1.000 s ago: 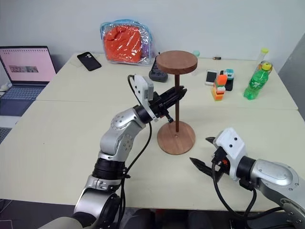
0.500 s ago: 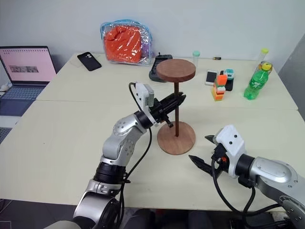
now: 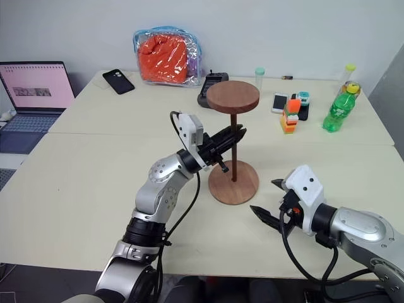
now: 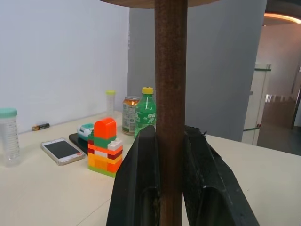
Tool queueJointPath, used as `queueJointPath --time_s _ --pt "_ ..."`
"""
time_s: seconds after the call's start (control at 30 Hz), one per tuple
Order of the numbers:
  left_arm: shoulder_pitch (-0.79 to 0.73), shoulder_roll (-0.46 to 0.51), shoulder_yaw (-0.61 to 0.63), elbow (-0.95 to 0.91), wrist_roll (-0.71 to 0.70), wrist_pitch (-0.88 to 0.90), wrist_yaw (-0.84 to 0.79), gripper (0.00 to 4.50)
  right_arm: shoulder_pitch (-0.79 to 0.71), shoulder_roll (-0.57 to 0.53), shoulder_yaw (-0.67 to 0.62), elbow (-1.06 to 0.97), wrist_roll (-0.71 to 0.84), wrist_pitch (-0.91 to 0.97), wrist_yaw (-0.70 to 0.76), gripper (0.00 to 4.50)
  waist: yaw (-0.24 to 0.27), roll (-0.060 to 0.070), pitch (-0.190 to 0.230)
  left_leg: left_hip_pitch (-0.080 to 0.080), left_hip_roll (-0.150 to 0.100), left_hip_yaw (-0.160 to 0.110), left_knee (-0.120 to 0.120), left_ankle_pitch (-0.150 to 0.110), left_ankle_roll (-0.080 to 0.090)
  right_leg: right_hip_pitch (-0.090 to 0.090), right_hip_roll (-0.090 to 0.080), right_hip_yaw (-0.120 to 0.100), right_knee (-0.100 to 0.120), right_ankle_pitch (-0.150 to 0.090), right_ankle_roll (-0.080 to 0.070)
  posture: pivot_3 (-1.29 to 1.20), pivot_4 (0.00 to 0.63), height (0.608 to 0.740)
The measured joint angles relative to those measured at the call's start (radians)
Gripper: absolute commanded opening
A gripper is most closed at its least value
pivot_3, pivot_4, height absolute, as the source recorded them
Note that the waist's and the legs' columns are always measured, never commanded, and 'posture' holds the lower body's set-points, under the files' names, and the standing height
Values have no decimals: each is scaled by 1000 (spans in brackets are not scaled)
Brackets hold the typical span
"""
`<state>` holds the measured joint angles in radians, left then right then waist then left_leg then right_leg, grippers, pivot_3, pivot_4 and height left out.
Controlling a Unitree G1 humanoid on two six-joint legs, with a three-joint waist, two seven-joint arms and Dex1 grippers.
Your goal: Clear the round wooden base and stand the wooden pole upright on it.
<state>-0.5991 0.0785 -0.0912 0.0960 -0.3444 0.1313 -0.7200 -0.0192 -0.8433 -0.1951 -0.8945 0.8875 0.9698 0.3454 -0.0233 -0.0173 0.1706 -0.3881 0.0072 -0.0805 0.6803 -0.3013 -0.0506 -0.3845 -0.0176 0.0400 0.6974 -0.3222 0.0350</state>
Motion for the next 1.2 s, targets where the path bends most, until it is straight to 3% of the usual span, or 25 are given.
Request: queueJointPath --time_s 0.8,1.2 --pt "42 23 -20 -53 -5 12 0 264 4 0 0 0 0 0 3 4500 0 0 0 8 0 -1 -1 0 0 9 0 0 -2 0 0 0 150 740" --pt "17 20 -22 16 3 -69 -1 264 7 0 0 0 0 0 5 4500 0 0 0 9 0 -2 -1 0 0 10 0 -1 -4 0 0 0 150 740"
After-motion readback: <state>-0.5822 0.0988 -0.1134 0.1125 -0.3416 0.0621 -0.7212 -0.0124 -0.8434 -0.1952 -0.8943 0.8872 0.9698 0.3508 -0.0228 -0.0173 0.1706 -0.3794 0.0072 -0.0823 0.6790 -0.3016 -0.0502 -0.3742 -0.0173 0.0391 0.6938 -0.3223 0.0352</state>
